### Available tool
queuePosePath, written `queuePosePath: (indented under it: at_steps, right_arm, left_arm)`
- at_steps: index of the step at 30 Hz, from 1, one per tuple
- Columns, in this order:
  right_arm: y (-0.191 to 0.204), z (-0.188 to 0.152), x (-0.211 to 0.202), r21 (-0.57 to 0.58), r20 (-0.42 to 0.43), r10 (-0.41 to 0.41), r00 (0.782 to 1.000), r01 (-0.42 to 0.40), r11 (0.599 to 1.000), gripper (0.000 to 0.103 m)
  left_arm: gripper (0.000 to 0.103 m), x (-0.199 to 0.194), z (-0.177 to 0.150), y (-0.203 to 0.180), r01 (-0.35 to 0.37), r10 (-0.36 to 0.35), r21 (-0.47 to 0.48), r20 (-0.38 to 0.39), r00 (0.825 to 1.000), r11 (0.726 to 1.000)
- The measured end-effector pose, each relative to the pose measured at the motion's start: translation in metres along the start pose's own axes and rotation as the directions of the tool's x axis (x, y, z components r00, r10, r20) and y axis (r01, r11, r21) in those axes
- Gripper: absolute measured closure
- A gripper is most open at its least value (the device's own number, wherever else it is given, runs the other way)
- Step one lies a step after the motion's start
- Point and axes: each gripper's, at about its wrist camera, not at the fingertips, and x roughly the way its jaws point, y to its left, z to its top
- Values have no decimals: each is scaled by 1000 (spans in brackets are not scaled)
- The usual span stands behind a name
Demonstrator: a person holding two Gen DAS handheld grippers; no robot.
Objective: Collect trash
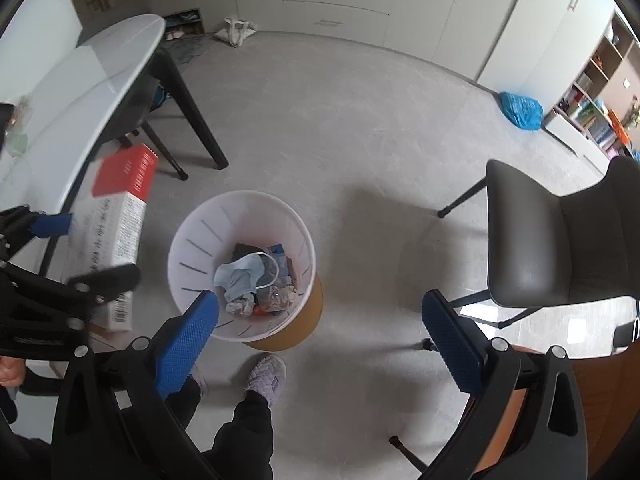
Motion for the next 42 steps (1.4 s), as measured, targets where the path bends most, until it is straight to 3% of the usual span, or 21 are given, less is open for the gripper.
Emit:
queuePosePath:
  at_steps: [7,15,21,26,30,33,38,42]
  right_arm:
    - [-12,5,23,28,-37,0,999,1,1000,2]
    - [-15,10,27,30,-46,1,999,1,1000,2]
    - [-14,15,25,25,-42,-8,999,9,1000,2]
    - [5,36,-5,-17,30,-4,1000,5,1000,2]
    - [39,59,-39,-80,107,46,993,-38,996,2]
    - [80,80,-70,-163,163,124,979,-97,982,2]
    - [168,109,-121,-330,213,277,937,-198,923,2]
    - [229,123,-164,-441,236,376,896,-246,863,2]
  left_arm:
    - [10,40,4,3,21,-23,-18,-118,993,1000]
    - [8,46,7,-3,26,-30,-30,-125,992,999]
    - [8,13,11,-2,1,-4,-54,-53,999,999]
    - [8,-60,4,25,-57,71,-145,95,993,988]
    - [8,-123,-11,59,-127,177,-248,192,965,960]
    - [8,-171,-29,93,-181,271,-349,229,935,920]
    - [8,-245,-72,148,-239,428,-538,258,866,809]
    - [8,-298,-108,180,-299,566,-647,250,786,701]
